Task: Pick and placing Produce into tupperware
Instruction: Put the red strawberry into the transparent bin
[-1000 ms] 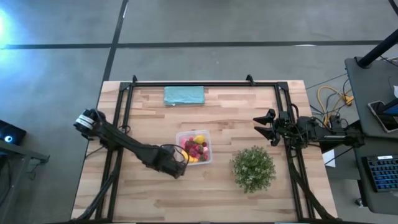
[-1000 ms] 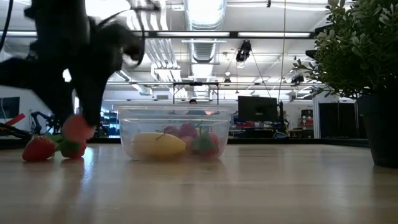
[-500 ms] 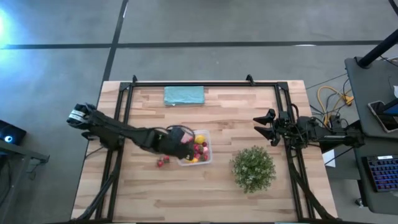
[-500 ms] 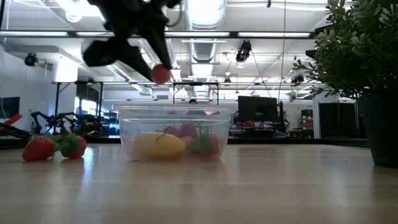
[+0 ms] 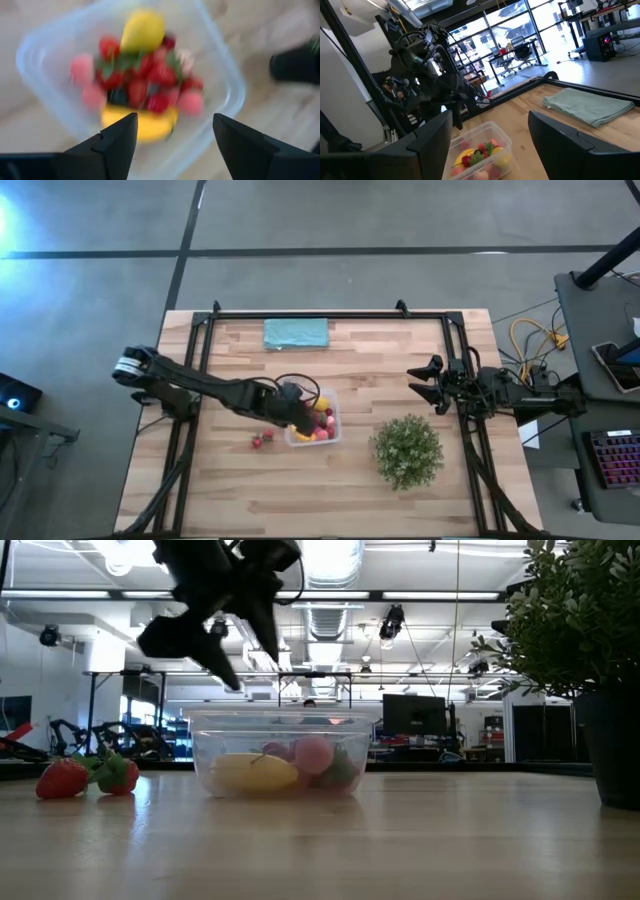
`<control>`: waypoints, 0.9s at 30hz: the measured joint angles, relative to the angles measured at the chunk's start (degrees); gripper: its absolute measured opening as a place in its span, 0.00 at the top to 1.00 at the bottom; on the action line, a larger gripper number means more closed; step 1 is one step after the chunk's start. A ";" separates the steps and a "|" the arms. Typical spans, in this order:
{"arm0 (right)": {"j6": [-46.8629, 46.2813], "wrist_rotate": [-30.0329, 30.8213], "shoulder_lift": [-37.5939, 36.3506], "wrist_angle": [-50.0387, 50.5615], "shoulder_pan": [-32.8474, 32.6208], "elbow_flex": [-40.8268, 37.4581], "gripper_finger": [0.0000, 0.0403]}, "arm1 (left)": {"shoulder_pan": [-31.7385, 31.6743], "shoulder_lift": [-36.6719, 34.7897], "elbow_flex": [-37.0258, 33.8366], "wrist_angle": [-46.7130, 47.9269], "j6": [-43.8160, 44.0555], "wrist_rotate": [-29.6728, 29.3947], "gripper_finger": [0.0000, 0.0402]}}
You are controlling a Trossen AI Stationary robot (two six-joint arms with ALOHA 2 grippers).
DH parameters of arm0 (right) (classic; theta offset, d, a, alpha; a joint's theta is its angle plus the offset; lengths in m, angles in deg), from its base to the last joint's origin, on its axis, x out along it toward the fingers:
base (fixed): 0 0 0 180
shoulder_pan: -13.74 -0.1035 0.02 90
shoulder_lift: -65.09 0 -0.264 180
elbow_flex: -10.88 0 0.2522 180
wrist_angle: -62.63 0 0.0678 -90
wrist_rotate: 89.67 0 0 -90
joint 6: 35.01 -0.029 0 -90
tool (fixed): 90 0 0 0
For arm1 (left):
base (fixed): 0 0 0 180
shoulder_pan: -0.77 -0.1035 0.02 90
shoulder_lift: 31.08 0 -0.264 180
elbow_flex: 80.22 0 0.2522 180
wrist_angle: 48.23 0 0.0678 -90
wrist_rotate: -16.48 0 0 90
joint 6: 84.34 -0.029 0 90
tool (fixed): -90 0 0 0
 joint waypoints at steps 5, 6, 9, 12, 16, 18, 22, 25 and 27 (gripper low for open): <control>0.00 0.00 0.00 0.00 0.00 0.00 0.38 | 2.02 -0.79 0.08 5.28 -3.37 9.03 0.39; 0.00 -0.01 -0.02 0.02 0.00 0.00 0.38 | 2.92 -0.79 0.08 5.15 -5.91 9.55 0.39; 0.00 0.00 -0.02 0.01 0.00 0.00 0.39 | 5.58 -0.81 0.08 5.68 -11.41 9.88 0.39; 0.00 0.00 0.00 0.02 0.00 0.00 0.39 | 7.72 -0.81 0.08 7.54 -13.86 9.79 0.39; 0.00 0.00 -0.02 0.00 0.00 0.00 0.38 | 10.17 -0.81 0.08 15.13 -16.61 6.86 0.39; 0.00 0.00 0.00 0.00 0.00 0.00 0.38 | 11.02 -0.79 0.08 20.76 -16.58 5.25 0.39; 0.00 0.00 0.00 0.00 0.00 0.00 0.39 | 11.81 -0.79 -0.03 26.48 -15.39 1.93 0.39; 0.00 0.00 0.00 0.00 0.00 0.00 0.39 | 12.01 -0.79 -0.24 25.49 -19.22 -0.58 0.39; 0.00 0.00 0.00 0.00 0.00 0.00 0.38 | 12.01 -0.79 -1.01 23.79 -23.25 -0.61 0.39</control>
